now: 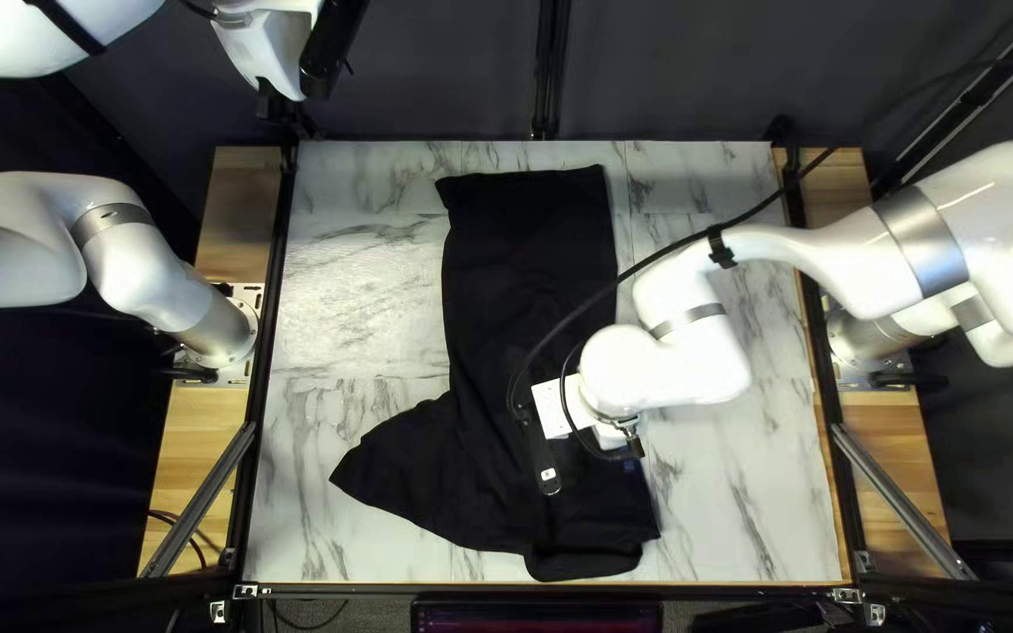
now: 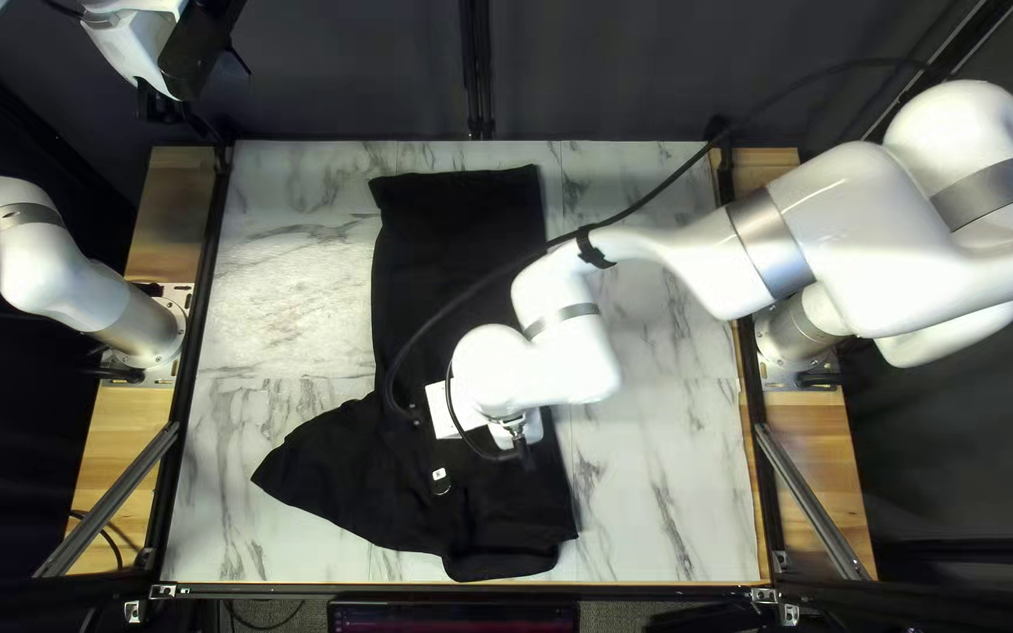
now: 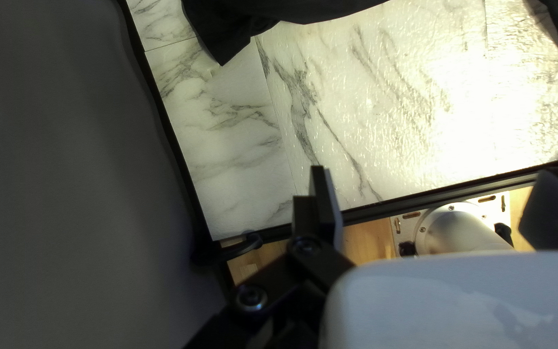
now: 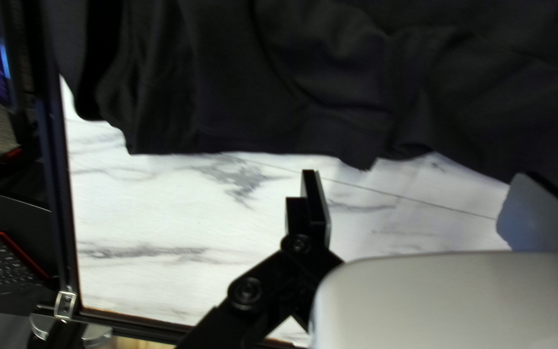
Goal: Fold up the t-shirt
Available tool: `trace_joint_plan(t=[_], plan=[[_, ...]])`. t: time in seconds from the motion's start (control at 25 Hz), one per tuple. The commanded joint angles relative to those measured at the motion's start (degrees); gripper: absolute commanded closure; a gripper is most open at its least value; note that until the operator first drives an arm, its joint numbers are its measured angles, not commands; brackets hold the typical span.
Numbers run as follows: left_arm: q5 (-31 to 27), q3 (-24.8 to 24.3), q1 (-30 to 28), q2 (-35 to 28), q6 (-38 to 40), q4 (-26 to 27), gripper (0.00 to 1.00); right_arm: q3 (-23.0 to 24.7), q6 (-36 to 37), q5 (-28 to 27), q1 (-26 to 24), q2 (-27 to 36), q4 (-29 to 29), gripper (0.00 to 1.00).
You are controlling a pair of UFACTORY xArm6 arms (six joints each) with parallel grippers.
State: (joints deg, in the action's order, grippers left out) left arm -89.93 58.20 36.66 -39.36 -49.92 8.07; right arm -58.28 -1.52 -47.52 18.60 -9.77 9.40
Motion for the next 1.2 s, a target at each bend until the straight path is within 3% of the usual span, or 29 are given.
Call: trace_joint_plan(t=[0.04,0.2,0.44,1.0,1.2], plan=[[0.0,0.0,0.0,0.0,0.0,0.0,0.0,6.5,9.1,9.4,-2.0,0.8,12.0,0.0],[0.0,0.0,0.0,0.0,0.0,0.0,0.0,8.4,19.8,10.1,-5.2,0.5,20.4,0.0],[0.0,0.0,0.0,0.0,0.0,0.0,0.0,7.2,27.1,9.4,-8.9,-1.4,23.8,0.0],[0.0,0.0,0.0,0.0,0.0,0.0,0.0,4.0,21.8,11.5,-7.3,-6.3,17.4,0.0],[0.0,0.0,0.0,0.0,0.0,0.0,0.0,4.5,22.5,11.9,-7.1,-7.1,17.8,0.0]])
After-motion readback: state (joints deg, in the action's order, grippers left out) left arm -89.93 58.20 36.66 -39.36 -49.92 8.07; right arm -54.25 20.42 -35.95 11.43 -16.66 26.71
